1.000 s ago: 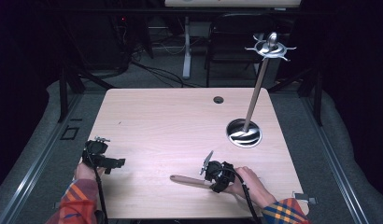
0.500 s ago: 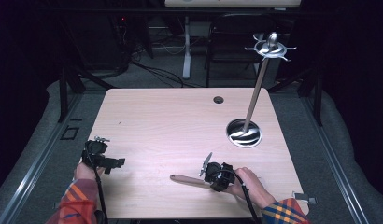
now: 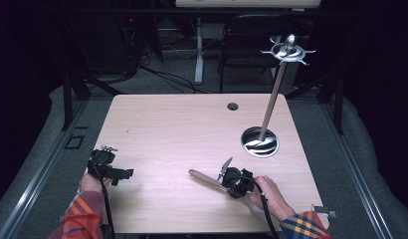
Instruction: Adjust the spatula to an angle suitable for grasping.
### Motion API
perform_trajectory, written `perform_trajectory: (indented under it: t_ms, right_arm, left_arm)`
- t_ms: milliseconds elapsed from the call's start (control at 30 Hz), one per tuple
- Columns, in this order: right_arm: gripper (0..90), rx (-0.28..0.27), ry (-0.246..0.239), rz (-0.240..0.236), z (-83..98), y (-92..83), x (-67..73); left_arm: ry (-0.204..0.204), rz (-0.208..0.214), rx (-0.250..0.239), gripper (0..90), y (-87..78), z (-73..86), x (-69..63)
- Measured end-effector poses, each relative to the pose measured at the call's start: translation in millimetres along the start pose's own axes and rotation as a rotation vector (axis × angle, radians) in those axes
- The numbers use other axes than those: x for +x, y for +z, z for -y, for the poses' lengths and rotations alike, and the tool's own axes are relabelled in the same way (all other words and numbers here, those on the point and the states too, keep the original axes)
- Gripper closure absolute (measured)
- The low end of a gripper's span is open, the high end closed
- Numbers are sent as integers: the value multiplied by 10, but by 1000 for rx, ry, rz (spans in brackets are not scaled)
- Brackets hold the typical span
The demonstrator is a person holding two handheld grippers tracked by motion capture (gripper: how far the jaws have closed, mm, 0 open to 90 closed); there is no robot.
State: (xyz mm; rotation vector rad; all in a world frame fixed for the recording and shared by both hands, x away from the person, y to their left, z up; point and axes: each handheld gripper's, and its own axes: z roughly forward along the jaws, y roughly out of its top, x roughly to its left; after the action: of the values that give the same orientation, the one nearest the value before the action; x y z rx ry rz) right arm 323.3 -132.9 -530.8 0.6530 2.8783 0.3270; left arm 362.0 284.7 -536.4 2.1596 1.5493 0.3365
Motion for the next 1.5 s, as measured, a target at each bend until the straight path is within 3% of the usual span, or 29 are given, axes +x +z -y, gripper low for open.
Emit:
perform_trajectory:
  t_ms: [433,667,700,967,1233,1500]
  right_arm:
    - [773,9,87,47,84,8,-175]
    - [771,15,168,66,122,19,-269]
    - [769,16,197,79,141,20,-316]
    - [768,11,262,106,183,27,-439]
    - [790,7,293,119,193,-11,-552]
    - [754,5,299,109,188,24,-537]
  left_arm:
    - [0,-2,0,0,2,-1,-3]
    - [4,2,-2,0,6,-3,-7]
    - [5,3,-1,0,7,-3,-8]
    - [5,6,3,0,8,-5,-9]
    - [5,9,3,0,9,-6,-15]
    - [9,9,3,0,13,-8,-14]
